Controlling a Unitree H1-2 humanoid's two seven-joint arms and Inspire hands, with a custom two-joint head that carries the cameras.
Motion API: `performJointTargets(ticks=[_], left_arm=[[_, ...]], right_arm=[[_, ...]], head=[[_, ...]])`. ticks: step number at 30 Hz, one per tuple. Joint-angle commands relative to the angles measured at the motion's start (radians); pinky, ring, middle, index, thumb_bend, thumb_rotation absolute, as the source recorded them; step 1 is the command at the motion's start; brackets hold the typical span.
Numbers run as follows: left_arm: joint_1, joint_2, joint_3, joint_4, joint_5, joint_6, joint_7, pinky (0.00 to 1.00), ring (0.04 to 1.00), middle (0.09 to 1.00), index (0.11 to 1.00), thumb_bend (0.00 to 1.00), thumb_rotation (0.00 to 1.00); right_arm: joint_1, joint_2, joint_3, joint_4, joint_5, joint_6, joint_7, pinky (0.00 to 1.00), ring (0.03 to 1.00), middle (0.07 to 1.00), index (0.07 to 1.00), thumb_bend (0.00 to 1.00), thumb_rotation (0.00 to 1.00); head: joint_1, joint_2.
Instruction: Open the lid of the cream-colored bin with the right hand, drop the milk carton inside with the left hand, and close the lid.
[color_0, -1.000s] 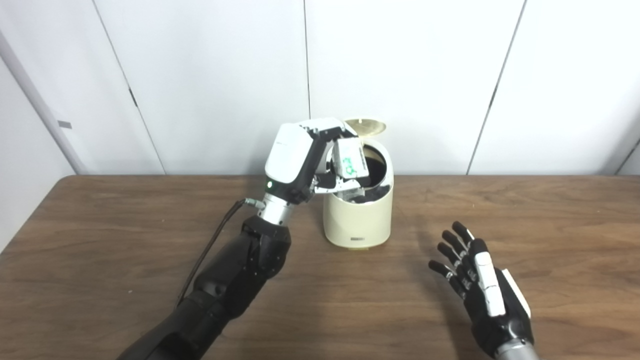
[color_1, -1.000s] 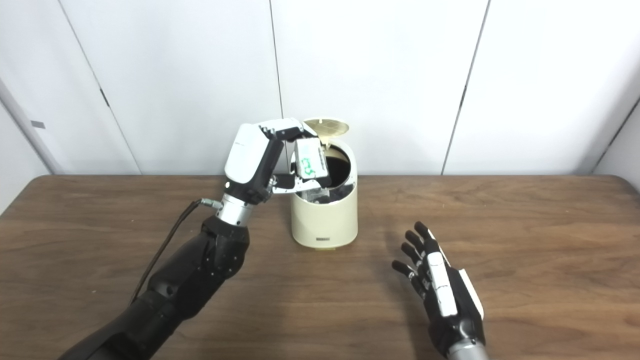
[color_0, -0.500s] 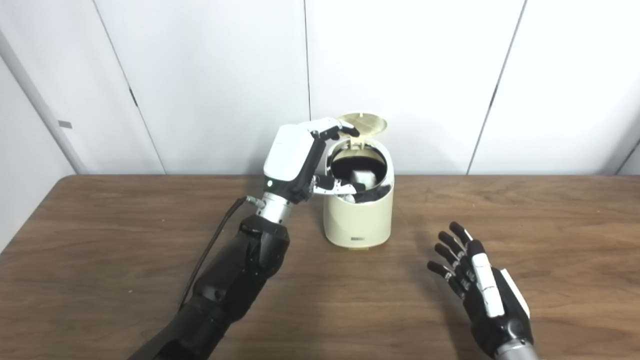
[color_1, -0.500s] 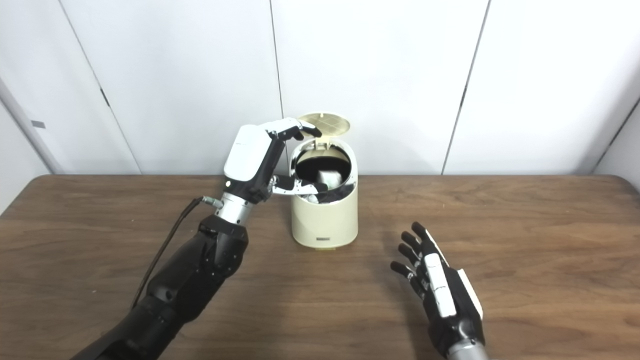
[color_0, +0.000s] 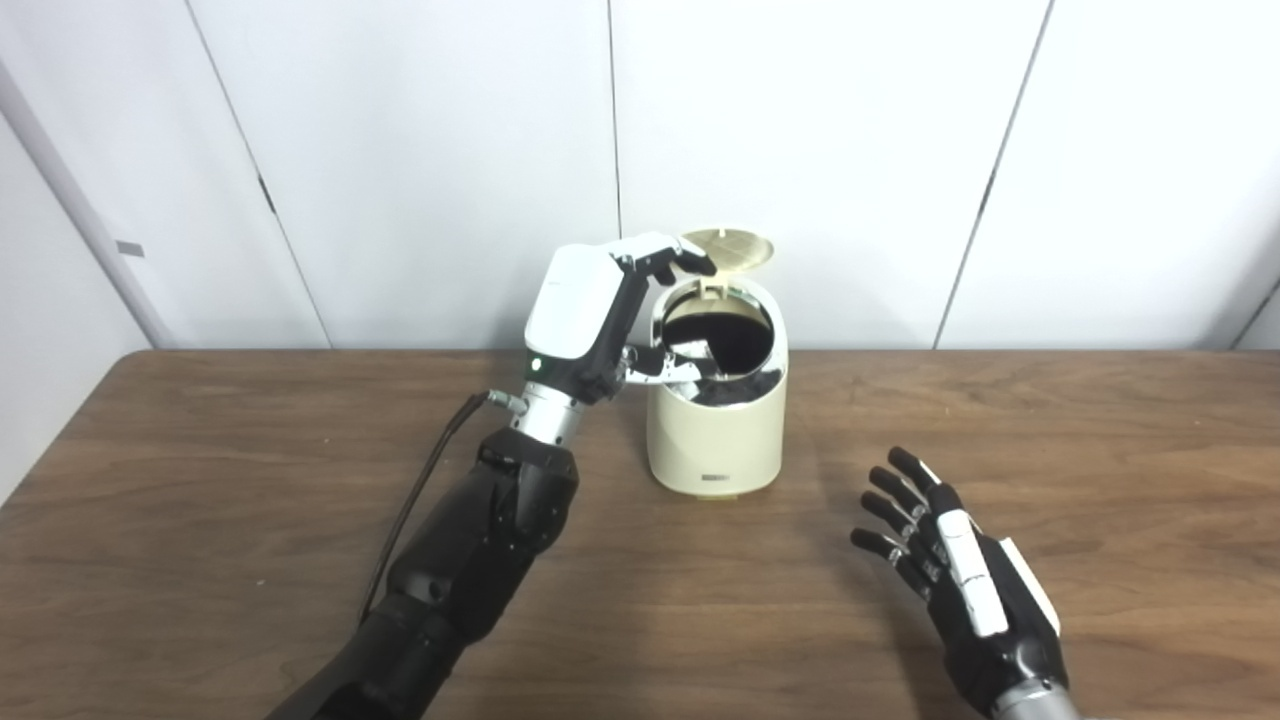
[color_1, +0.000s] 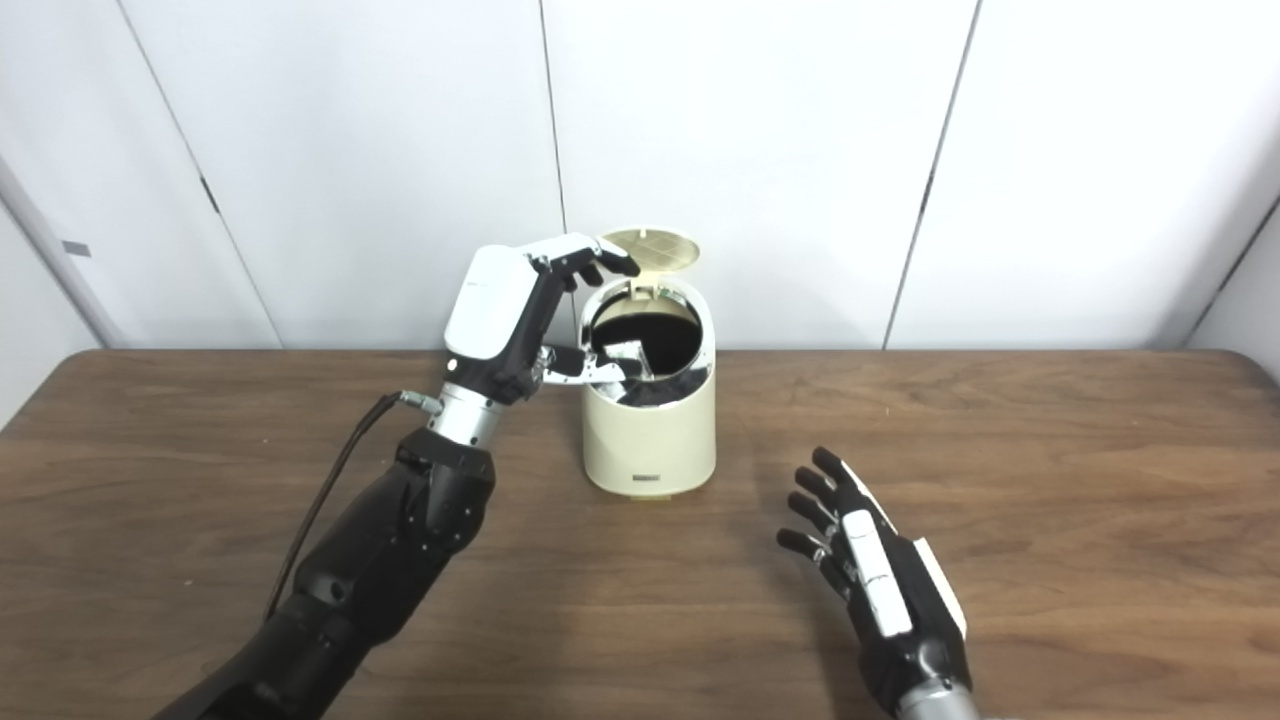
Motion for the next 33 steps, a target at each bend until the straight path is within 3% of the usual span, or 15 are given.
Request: performJointTargets(ticks=[1, 5, 11, 16, 22, 28, 31, 32, 33], left_arm=[[-0.034, 0.008, -0.001, -0.030, -0.012, -0.031, 0.045, 0.36, 0.406, 0.464, 0.500, 0.48, 0.00], [-0.012, 0.023, -0.020, -0.071, -0.077, -0.031, 0.063, 0.34, 0.399, 0.485, 0.489, 0.48, 0.00], [0.034, 0.065, -0.048, -0.164, -0.159, -0.031, 0.038, 0.37, 0.430, 0.499, 0.475, 0.48, 0.00], [0.122, 0.055, 0.034, -0.276, -0.220, 0.000, -0.069, 0.36, 0.432, 0.509, 0.486, 0.48, 0.00], [0.237, 0.007, 0.157, -0.504, -0.388, 0.233, -0.292, 0.32, 0.425, 0.526, 0.486, 0.47, 0.00], [0.326, -0.022, 0.249, -0.659, -0.479, 0.449, -0.433, 0.31, 0.445, 0.539, 0.519, 0.47, 0.00], [0.377, -0.029, 0.285, -0.713, -0.514, 0.541, -0.476, 0.41, 0.511, 0.493, 0.507, 0.51, 0.00], [0.403, -0.027, 0.298, -0.737, -0.535, 0.589, -0.500, 0.43, 0.518, 0.543, 0.501, 0.51, 0.03], [0.420, -0.026, 0.307, -0.754, -0.549, 0.623, -0.518, 0.51, 0.594, 0.630, 0.622, 0.53, 0.16]], right_arm=[[-0.020, -0.002, -0.008, -0.020, 0.017, -0.035, 0.013, 0.78, 0.890, 0.900, 0.909, 0.57, 0.84], [-0.019, -0.008, -0.013, -0.026, 0.024, -0.026, 0.013, 0.79, 0.898, 0.902, 0.913, 0.56, 0.84], [-0.022, -0.024, -0.018, -0.021, 0.028, -0.030, 0.024, 0.81, 0.904, 0.905, 0.924, 0.55, 0.86], [-0.040, -0.026, -0.021, -0.016, 0.022, -0.029, 0.024, 0.79, 0.898, 0.907, 0.923, 0.54, 0.86], [-0.086, -0.018, -0.023, -0.021, 0.004, -0.022, 0.008, 0.80, 0.890, 0.908, 0.914, 0.57, 0.83], [-0.148, -0.022, -0.016, -0.021, -0.039, -0.008, -0.011, 0.79, 0.886, 0.908, 0.911, 0.56, 0.83], [-0.192, -0.037, -0.006, -0.009, -0.074, -0.017, -0.008, 0.80, 0.894, 0.919, 0.914, 0.54, 0.84], [-0.217, -0.045, -0.001, 0.006, -0.092, -0.027, -0.009, 0.80, 0.895, 0.919, 0.912, 0.53, 0.85], [-0.233, -0.050, 0.002, 0.016, -0.103, -0.032, -0.009, 0.80, 0.897, 0.917, 0.908, 0.53, 0.83]], head=[[0.002, 0.003], [0.004, 0.006], [0.010, 0.009], [0.010, 0.013], [0.010, 0.015], [0.010, 0.016], [0.013, 0.019], [0.013, 0.021], [0.013, 0.021]])
